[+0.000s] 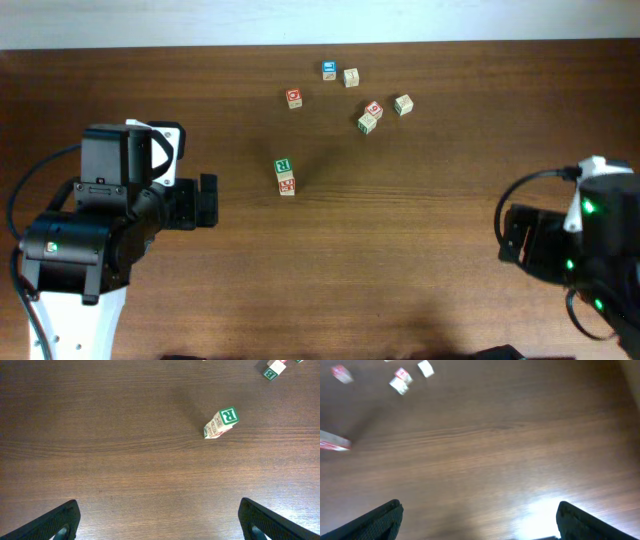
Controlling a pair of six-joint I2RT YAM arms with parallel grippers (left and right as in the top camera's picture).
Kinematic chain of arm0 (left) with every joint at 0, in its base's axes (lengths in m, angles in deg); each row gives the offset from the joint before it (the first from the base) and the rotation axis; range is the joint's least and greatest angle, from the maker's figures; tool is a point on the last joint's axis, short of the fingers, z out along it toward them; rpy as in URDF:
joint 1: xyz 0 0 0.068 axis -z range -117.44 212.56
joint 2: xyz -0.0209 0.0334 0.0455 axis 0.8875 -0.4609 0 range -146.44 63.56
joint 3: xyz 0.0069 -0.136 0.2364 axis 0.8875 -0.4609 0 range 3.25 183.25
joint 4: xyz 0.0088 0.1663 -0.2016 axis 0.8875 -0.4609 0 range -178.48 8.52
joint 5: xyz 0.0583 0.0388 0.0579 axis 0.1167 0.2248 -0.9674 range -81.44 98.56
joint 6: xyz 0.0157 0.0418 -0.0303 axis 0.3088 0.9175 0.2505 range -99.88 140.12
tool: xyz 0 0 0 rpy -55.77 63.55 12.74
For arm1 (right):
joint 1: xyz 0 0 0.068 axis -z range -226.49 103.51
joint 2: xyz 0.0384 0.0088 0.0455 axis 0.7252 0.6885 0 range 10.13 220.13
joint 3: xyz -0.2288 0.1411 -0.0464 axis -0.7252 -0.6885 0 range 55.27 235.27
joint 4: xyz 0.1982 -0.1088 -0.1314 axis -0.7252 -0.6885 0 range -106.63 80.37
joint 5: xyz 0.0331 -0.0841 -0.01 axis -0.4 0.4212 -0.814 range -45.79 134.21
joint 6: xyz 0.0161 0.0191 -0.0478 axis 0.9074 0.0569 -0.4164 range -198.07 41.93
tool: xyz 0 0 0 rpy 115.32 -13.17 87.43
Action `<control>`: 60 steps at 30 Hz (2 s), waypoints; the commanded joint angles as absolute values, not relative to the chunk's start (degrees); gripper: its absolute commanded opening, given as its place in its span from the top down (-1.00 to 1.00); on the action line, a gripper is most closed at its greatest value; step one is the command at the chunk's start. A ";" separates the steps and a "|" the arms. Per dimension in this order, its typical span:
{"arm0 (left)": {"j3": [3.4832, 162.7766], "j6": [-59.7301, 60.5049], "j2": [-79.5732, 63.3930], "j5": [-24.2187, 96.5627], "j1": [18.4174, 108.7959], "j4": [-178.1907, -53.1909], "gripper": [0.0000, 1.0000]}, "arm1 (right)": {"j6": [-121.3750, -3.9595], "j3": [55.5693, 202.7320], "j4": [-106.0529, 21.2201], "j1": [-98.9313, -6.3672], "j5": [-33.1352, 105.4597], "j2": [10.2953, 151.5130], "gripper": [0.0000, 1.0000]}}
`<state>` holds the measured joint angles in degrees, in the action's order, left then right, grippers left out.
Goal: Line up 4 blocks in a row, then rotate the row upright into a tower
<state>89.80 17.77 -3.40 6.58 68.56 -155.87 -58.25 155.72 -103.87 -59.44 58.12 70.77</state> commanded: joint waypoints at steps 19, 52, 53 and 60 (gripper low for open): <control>89.58 18.45 -3.07 6.36 68.29 -155.96 -0.98 | -81.27 96.57 -32.09 -48.20 47.39 41.57 -0.96; 89.60 18.45 -3.03 5.29 68.29 -157.23 -0.98 | -80.63 55.59 -13.90 -45.01 41.40 10.32 -0.96; 89.51 18.47 -2.48 3.19 68.23 -157.47 -0.98 | -80.63 55.59 -13.90 -45.01 41.40 10.34 -0.97; 58.91 27.54 19.74 7.89 61.69 -120.73 -0.98 | -80.63 55.59 -13.90 -45.01 41.40 10.32 -0.96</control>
<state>72.94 22.04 8.71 4.17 64.71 -129.87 -81.07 56.12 -13.86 -45.34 41.70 10.82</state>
